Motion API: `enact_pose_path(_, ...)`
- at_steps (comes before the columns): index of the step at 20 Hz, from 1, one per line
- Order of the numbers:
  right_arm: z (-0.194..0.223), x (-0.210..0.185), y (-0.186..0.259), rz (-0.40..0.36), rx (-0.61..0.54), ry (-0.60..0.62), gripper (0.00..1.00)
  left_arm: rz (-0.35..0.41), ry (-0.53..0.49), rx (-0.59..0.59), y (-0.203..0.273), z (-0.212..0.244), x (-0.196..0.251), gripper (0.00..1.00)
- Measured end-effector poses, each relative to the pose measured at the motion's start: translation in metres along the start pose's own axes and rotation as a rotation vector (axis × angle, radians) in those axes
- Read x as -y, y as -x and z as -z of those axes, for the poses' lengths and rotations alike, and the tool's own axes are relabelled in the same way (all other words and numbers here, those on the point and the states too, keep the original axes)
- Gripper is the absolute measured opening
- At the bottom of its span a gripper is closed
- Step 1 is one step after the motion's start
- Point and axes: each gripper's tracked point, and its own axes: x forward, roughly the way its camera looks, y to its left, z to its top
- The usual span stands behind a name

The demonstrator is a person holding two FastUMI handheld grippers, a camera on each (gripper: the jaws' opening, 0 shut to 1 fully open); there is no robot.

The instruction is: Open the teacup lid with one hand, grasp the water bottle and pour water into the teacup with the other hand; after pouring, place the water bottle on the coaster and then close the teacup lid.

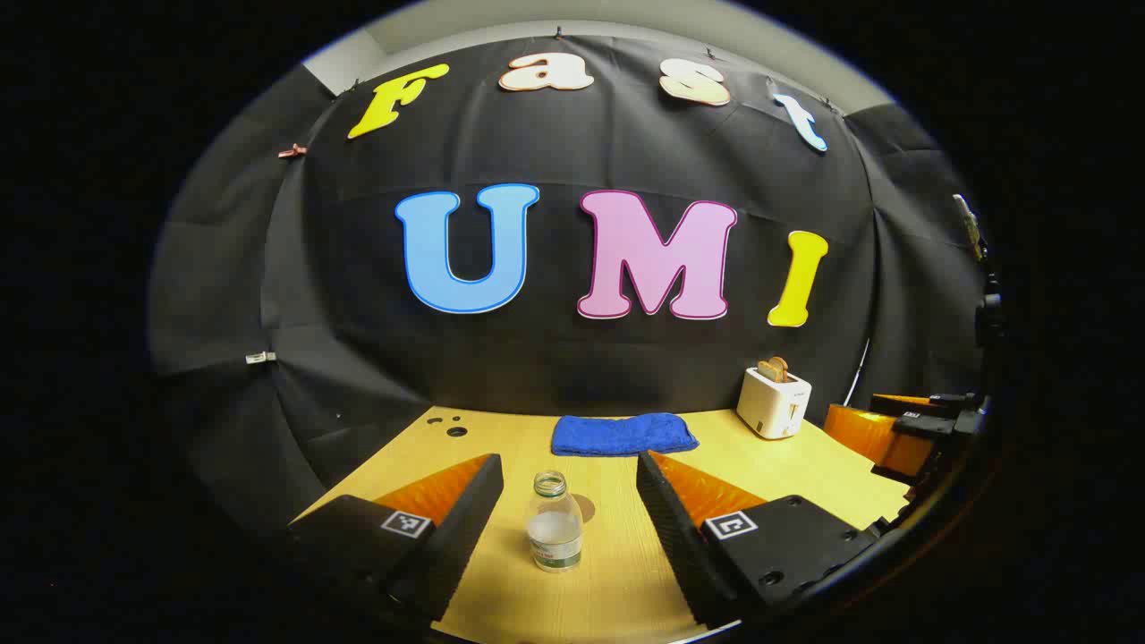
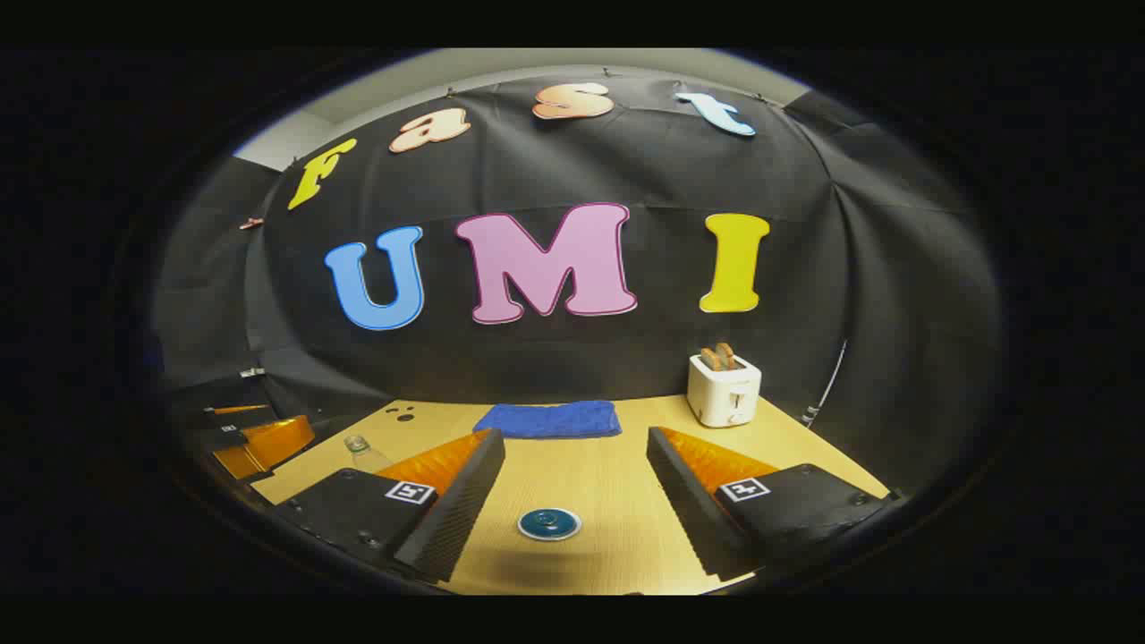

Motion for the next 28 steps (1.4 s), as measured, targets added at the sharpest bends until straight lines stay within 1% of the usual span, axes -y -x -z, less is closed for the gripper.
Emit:
enact_pose_path(4,0.005,-0.003,-0.001,-0.017,-0.001,0.001,0.99,-0.01,-0.009,0.001,-0.002,0.005,-0.007,0.95)
enact_pose_path(9,0.01,-0.005,-0.011,-0.018,-0.001,0.006,0.99,-0.015,-0.01,-0.029,0.003,0.019,-0.016,0.95)
enact_pose_path(12,0.023,-0.016,-0.018,-0.044,-0.023,0.022,0.99,-0.015,-0.035,-0.051,0.006,0.027,-0.021,0.95)
enact_pose_path(17,0.041,-0.031,-0.024,-0.073,-0.051,0.052,0.99,0.016,-0.072,-0.066,0.006,0.036,-0.02,0.95)
enact_pose_path(20,0.055,-0.035,-0.03,-0.075,-0.062,0.056,0.99,0.024,-0.068,-0.094,-0.001,0.05,-0.023,0.95)
enact_pose_path(21,0.061,-0.032,-0.034,-0.069,-0.068,0.058,0.99,0.023,-0.06,-0.104,-0.004,0.054,-0.024,0.96)
enact_pose_path(22,0.069,-0.03,-0.039,-0.063,-0.075,0.058,0.99,0.02,-0.05,-0.114,-0.007,0.059,-0.027,0.92)
enact_pose_path(23,0.077,-0.029,-0.044,-0.051,-0.082,0.058,0.99,0.017,-0.04,-0.124,-0.01,0.065,-0.031,0.96)
enact_pose_path(27,0.126,-0.028,-0.072,-0.033,-0.145,0.052,0.99,-0.005,-0.039,-0.166,-0.027,0.099,-0.045,0.95)
enact_pose_path(28,0.139,-0.028,-0.079,-0.027,-0.159,0.061,0.95,-0.01,-0.038,-0.177,-0.031,0.11,-0.05,0.96)
